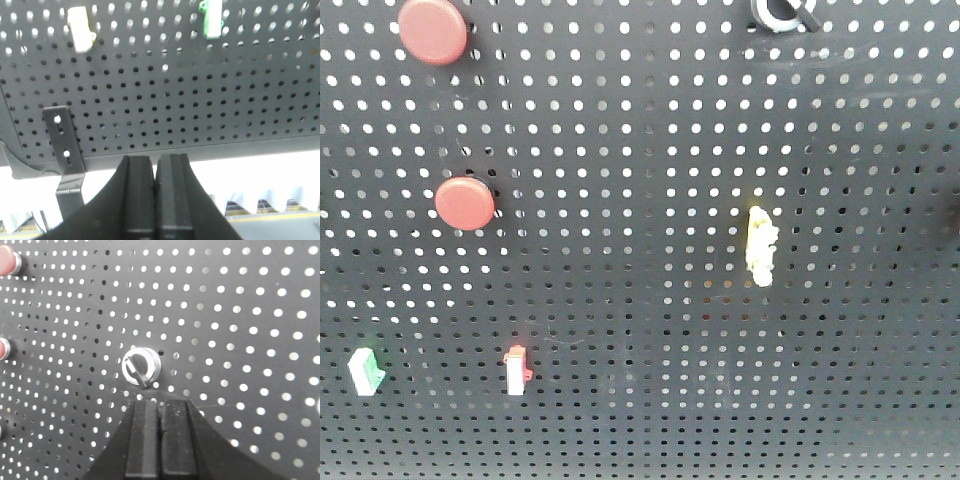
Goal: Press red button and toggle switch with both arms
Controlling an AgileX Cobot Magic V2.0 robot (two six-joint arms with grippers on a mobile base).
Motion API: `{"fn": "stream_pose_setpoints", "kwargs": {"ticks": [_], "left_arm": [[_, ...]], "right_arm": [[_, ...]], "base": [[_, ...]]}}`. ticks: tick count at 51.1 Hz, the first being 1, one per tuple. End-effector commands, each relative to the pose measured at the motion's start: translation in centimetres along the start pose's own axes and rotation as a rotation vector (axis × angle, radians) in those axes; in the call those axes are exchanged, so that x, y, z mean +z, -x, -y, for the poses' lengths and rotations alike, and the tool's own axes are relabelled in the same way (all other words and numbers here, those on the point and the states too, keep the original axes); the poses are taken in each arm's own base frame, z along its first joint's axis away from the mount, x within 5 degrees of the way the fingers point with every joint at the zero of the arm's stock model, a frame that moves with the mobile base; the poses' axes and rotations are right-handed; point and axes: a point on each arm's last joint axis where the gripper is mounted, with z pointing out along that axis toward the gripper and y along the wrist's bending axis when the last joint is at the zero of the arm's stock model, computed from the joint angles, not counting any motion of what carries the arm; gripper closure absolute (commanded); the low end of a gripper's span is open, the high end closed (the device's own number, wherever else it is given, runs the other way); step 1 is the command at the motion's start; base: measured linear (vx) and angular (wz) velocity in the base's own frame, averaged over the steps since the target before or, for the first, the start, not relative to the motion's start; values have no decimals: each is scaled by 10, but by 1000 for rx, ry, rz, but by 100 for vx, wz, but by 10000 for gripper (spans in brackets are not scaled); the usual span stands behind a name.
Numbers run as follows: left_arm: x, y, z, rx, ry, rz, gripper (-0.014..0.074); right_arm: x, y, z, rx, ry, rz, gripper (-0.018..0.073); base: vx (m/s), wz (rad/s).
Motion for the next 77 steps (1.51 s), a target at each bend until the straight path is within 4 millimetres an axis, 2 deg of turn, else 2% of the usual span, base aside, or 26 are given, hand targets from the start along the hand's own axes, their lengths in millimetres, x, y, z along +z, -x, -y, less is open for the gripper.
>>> {"fn": "stream_pose_setpoints", "kwargs": {"ticks": [1, 38, 41, 45, 52, 61, 70, 77], "left_arm": [[-1, 3, -1, -21, 15, 126, 594], [-1, 5, -1, -20, 15, 136, 594], [-1, 5, -1, -20, 15, 136, 594], [-1, 5, -1, -20, 15, 136, 594], [-1, 5, -1, -20, 15, 136, 594], [-1, 5, -1, -20, 15, 136, 594], [-1, 5, -1, -20, 15, 136, 594], [-1, 5, -1, -20, 15, 136, 594]], "right_arm": [[-4, 17, 2, -20, -6, 112, 559], [-4, 18, 2, -21, -7, 113, 559], [-9, 18, 3, -38, -10, 107, 559], [-29, 12, 6, -55, -39, 97, 559], [-78, -30, 12, -7, -193, 72, 559], [-138, -104, 3, -32, -391, 6, 559], [-171, -176, -11, -68, -449, -74, 559], [-172, -228, -14, -43, -432, -169, 559]], "base": [[0, 0], [0, 0], [0, 0], [0, 0], [0, 0], [0, 0], [0, 0], [0, 0]]}}
